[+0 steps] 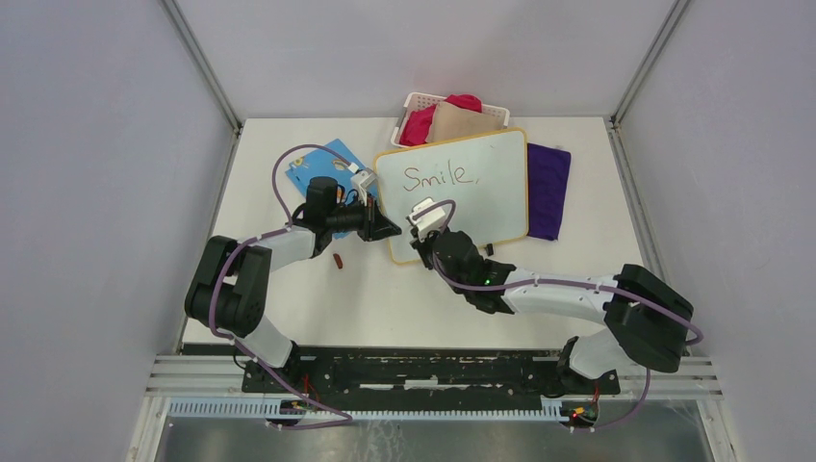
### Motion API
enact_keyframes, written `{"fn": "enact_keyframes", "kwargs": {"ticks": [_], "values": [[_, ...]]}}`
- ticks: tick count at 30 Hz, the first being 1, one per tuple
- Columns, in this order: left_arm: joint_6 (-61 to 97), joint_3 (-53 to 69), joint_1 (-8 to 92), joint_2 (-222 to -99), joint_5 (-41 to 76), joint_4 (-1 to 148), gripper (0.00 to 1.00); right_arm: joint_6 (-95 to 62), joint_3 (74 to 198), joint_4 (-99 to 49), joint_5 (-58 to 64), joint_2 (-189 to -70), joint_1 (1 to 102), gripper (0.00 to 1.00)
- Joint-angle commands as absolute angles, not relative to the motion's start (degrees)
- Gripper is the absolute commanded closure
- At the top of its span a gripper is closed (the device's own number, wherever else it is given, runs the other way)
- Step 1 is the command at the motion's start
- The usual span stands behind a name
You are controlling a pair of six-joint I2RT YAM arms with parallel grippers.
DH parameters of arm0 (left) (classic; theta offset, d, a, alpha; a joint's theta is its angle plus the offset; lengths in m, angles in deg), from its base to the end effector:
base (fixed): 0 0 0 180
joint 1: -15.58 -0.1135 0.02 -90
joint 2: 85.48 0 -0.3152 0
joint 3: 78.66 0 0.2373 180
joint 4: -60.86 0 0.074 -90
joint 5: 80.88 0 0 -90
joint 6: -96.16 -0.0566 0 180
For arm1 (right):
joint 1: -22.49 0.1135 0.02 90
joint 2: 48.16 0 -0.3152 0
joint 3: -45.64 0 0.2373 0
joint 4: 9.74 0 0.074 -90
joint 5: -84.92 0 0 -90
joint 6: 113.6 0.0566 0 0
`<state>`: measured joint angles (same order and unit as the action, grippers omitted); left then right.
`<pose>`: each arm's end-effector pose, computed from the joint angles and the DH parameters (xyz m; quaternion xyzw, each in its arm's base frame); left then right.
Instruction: Write a sentence on the whiteboard
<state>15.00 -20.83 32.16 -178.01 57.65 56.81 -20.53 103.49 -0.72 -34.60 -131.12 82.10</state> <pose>0.2993 -0.1334 0.2365 0.2565 0.7766 -0.4476 0.3617 0.1832 0.2573 0.2915 -0.2311 0.7531 0.1285 0.6024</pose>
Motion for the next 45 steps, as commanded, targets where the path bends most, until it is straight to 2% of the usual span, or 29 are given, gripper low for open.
{"fn": "enact_keyframes", "kwargs": {"ticks": [1,23,45], "values": [[8.2,-21.0,33.6,-179.2,51.6,63.3,0.98,-20.6,105.1,0.8,-32.3,-132.2,81.8,1.0],[7.7,-21.0,34.0,-178.8,50.9,64.0,0.98,-19.1,98.1,-0.9,-36.7,-127.7,80.8,1.0],[7.3,-20.8,34.2,-178.9,50.5,64.5,0.98,-17.7,98.0,1.6,-31.5,-128.6,81.6,1.0]]}}
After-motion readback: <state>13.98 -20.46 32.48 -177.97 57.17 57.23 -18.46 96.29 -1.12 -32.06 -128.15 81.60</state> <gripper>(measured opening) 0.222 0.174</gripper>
